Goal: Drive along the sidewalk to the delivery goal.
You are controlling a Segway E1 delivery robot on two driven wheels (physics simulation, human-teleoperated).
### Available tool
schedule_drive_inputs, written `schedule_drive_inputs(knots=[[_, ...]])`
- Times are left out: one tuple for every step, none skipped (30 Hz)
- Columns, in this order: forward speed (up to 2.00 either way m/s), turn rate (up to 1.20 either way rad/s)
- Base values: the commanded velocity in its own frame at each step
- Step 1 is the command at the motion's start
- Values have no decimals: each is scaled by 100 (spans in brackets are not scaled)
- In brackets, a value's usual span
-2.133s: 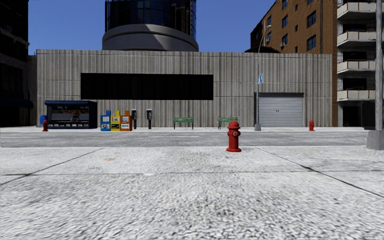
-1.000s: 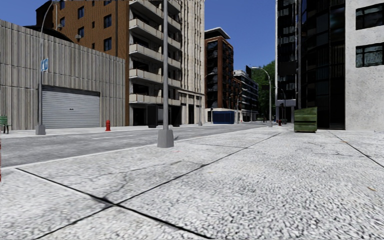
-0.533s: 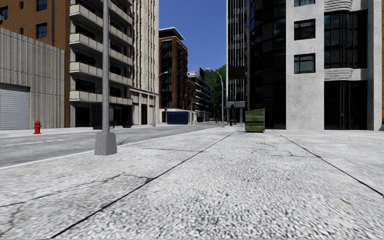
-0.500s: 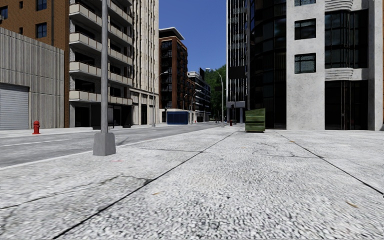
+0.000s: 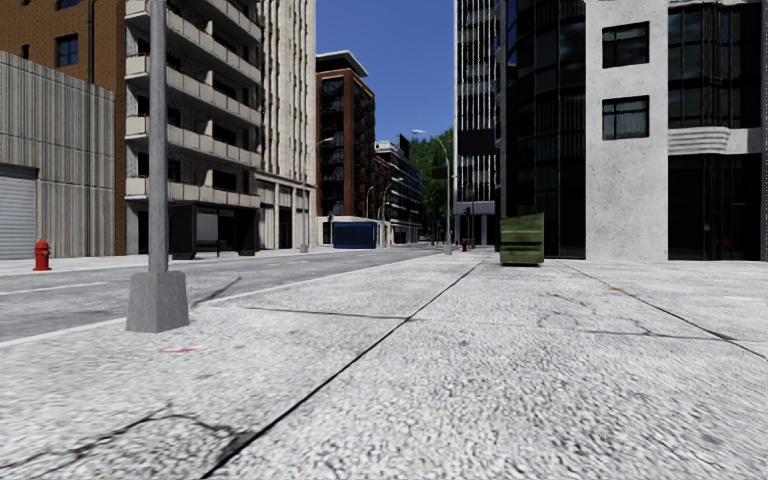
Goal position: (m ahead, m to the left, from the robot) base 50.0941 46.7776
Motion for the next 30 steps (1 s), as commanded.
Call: schedule_drive_inputs(knots=[[200, 0], [200, 0], [200, 0], [200, 0], [200, 0], [200, 0], [200, 0], [200, 0], [200, 0], [200, 0], [200, 0], [200, 0], [200, 0], [200, 0], [200, 0], [200, 0], [200, 0], [200, 0], [200, 0], [200, 0], [200, 0], [200, 0], [200, 0], [200, 0], [200, 0], [200, 0], [200, 0], [200, 0], [200, 0], [200, 0]])
